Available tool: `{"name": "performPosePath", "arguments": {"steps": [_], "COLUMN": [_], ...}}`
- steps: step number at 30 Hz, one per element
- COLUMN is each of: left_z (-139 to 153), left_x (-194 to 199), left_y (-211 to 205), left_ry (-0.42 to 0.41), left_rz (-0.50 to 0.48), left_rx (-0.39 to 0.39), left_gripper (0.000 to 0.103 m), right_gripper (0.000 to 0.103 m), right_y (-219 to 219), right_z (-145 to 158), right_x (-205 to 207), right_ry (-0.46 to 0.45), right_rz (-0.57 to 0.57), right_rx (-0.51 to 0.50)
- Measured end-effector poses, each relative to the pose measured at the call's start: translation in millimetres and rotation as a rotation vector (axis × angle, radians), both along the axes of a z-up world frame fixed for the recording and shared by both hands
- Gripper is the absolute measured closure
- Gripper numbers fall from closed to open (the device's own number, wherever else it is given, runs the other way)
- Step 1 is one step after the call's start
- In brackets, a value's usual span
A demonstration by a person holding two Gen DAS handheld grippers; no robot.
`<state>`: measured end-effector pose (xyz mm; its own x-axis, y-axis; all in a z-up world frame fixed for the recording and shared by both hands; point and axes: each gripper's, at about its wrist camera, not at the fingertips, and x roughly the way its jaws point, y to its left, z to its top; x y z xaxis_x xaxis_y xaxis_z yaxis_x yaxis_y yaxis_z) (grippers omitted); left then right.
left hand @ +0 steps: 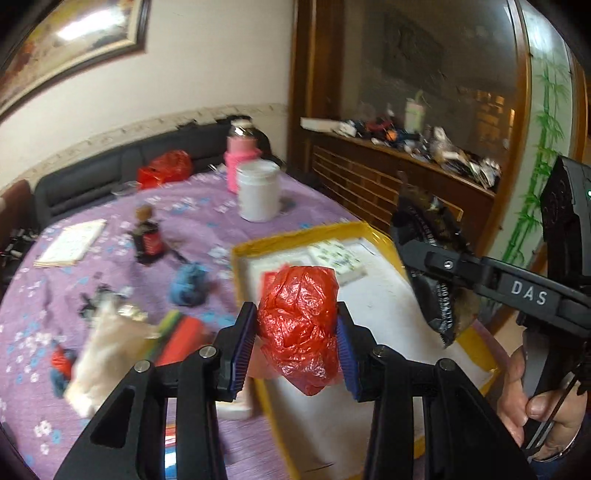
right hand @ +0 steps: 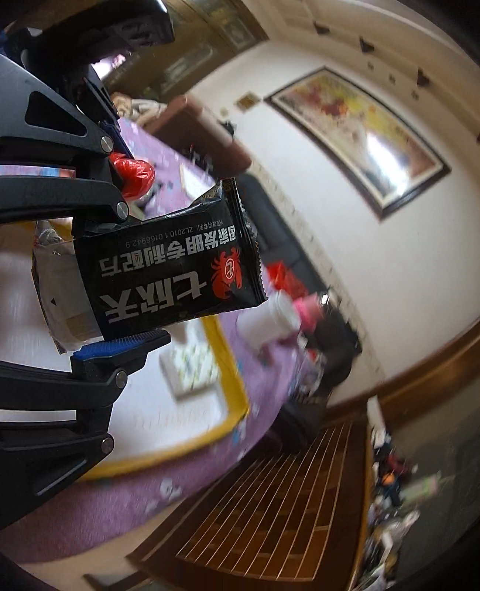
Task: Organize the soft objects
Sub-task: 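Carry the red bag with the left gripper while the right carries the black bag into the tray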
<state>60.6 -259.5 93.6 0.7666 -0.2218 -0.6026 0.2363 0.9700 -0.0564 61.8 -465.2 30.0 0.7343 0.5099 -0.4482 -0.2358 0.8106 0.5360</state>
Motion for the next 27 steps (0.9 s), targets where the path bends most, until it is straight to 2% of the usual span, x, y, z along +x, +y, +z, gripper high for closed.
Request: {"name": "performPosePath", "arguments": {"steps": [5,9,20,27], "left_z": [-30,-46,-60,-57], "left_x": [21,28,28,25], "left_y": [-23,-31,-36,-34], "left_ry": [0.103,0.146,0.155,0.146], "left_rz": [-0.038,-0.044,-0.061,-0.062], "left_rx": [0.000,0.015,0.044,0.037], "left_gripper": [0.063,0.063,0.062,0.051], "right_gripper": [0.060,0.060,0.060,0.058], "right_y": [-5,-6,-4,-1], "right_z": [-23,-35,-50,-48], "right_x": [13,14,24,24], "right_ry": [0.121,0.159,0.214,0.214], "right_rz": [-0.014,-0.020,-0.036,-0.053], "right_rx": [-0.069,-0.111,-0.165,-0.171]}}
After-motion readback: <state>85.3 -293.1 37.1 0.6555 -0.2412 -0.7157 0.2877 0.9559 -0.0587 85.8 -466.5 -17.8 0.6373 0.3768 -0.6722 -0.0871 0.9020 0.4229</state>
